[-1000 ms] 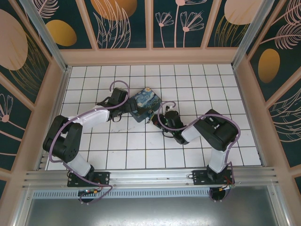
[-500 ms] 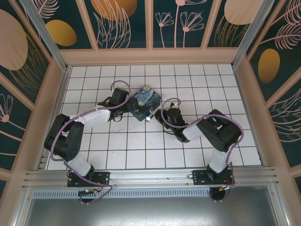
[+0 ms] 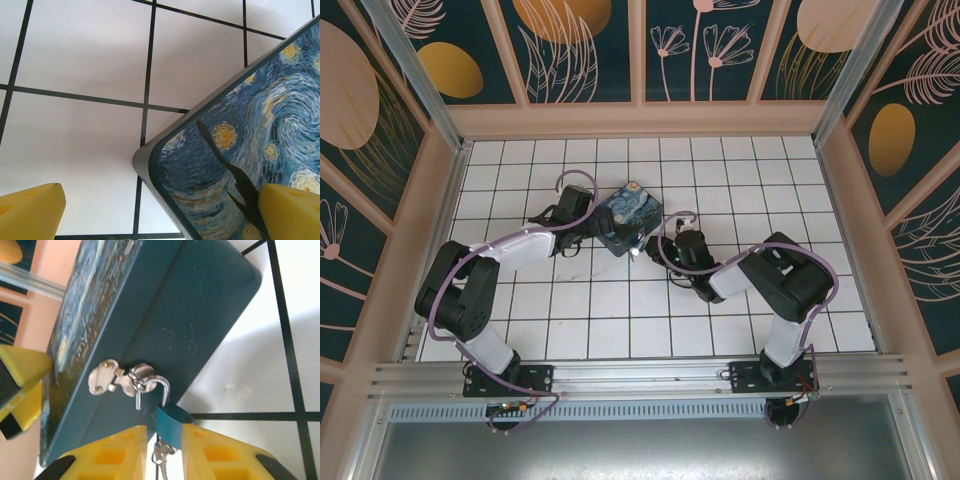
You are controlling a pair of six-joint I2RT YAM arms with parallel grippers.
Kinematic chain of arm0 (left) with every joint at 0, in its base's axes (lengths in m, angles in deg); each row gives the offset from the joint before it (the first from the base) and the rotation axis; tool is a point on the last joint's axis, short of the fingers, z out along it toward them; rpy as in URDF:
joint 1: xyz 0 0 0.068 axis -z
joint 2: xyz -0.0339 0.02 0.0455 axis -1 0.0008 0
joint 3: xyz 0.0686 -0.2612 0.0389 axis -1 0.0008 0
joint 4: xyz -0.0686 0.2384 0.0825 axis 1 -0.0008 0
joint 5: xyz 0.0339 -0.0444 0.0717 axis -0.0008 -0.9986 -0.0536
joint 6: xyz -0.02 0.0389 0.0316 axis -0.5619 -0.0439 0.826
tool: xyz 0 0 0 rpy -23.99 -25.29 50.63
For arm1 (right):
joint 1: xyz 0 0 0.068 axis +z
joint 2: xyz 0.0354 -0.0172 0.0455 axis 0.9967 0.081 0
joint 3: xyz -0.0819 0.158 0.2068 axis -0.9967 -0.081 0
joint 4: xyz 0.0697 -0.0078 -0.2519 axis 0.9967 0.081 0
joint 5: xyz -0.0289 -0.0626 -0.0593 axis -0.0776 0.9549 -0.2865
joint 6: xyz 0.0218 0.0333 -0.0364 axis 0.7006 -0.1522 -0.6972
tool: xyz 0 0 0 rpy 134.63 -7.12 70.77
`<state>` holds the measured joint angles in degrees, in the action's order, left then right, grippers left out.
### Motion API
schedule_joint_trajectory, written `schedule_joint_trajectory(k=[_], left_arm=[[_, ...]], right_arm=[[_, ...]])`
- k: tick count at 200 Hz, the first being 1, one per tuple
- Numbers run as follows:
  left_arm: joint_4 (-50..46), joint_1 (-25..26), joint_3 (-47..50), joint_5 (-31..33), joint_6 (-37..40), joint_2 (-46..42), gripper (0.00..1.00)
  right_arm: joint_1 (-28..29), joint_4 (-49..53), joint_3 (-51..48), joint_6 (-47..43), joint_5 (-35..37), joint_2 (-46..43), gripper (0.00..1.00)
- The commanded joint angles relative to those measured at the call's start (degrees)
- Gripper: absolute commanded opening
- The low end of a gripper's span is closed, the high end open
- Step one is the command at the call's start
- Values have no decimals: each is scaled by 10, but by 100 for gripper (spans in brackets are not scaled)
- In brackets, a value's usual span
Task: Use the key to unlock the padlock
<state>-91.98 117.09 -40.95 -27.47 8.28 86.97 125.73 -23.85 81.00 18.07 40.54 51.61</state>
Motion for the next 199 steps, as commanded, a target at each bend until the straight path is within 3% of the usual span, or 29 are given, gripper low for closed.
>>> schedule_joint_trajectory(k=[1, 57, 101, 148, 199], left_arm=[[-37, 3, 4, 9, 16, 24, 98], [-35, 3, 2, 3, 14, 41, 99], [-32, 3, 3, 0, 13, 43, 98], [-30, 3, 4, -4, 11, 48, 98], [-31, 3, 2, -6, 10, 48, 99]], right_arm=[[-4, 7, 3, -60, -15, -1, 26], [-4, 23, 43, -100, -44, 48, 38], [0, 24, 71, -108, -64, 89, 38], [2, -3, 60, -82, -42, 105, 31], [16, 43, 90, -89, -15, 110, 45]])
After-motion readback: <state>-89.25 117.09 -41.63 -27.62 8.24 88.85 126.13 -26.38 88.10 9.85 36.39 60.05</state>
